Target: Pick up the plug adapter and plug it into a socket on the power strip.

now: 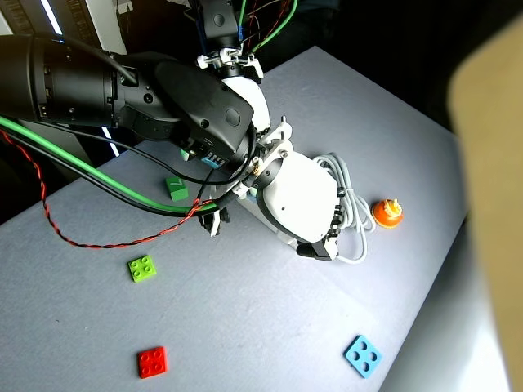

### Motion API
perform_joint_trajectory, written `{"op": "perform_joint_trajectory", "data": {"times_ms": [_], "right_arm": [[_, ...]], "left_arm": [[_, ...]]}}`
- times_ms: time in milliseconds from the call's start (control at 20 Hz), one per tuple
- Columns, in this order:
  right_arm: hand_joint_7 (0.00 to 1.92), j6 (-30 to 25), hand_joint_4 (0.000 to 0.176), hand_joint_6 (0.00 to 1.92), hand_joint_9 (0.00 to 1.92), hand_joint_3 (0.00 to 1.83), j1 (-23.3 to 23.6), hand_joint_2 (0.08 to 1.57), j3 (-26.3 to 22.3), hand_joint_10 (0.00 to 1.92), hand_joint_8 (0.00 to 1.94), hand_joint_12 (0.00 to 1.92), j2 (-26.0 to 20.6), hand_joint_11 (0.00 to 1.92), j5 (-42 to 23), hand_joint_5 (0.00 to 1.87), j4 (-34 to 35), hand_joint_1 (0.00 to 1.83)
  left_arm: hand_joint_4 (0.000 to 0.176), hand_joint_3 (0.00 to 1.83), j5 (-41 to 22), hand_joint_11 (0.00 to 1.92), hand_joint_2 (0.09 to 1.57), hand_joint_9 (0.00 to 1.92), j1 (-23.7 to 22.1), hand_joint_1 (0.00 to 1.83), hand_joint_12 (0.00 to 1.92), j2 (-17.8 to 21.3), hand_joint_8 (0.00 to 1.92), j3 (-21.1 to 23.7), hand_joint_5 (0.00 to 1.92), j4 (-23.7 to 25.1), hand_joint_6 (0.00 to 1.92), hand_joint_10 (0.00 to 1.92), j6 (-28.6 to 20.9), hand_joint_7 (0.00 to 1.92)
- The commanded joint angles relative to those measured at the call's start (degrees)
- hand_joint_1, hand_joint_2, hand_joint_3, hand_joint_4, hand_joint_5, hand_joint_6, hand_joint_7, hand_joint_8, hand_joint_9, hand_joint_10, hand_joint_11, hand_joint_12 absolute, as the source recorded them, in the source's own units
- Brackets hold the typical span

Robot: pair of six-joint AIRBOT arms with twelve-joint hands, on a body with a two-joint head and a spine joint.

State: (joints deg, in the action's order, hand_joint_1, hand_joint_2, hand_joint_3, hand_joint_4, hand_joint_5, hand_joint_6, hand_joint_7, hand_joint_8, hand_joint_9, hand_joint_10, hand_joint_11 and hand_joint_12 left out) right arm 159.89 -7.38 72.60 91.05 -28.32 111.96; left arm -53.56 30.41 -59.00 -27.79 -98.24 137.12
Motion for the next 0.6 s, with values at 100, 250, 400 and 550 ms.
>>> {"op": "perform_joint_trajectory", "data": {"times_ms": [100,250,400,550], "right_arm": [[0.87,0.09,0.0,1.02,0.72,0.0,0.07,1.19,-0.06,1.27,1.39,1.69,-0.04,0.55,1.66,0.84,-2.81,1.22],[0.83,0.29,0.0,1.08,0.68,0.0,-0.43,1.21,-0.06,1.3,1.44,1.74,-0.01,0.51,1.66,0.8,-2.81,1.21],[0.84,0.31,0.0,1.08,0.67,0.0,-0.56,1.21,-0.07,1.32,1.44,1.76,0.08,0.49,1.72,0.8,-2.81,1.21],[0.84,0.42,0.0,1.04,0.68,0.0,-0.56,1.2,-0.07,1.32,1.44,1.76,0.12,0.5,1.74,0.83,-2.81,1.21]], "left_arm": [[0.0,0.0,-1.74,0.0,1.22,0.06,0.63,0.0,0.29,0.54,0.0,0.22,0.04,-0.94,0.0,0.0,-0.07,0.05],[0.0,0.0,-1.74,0.0,1.21,0.05,0.62,0.02,0.27,0.54,0.0,0.23,0.03,-0.94,0.0,0.0,-0.07,0.04],[0.0,0.0,-1.74,0.0,1.22,0.03,0.68,0.0,0.21,0.57,0.0,0.29,0.02,-0.94,0.0,0.0,-0.07,0.03],[0.0,0.0,-1.74,0.0,1.22,0.05,0.63,0.01,0.27,0.61,0.0,0.31,0.03,-0.94,0.0,0.0,-0.07,0.05]]}}
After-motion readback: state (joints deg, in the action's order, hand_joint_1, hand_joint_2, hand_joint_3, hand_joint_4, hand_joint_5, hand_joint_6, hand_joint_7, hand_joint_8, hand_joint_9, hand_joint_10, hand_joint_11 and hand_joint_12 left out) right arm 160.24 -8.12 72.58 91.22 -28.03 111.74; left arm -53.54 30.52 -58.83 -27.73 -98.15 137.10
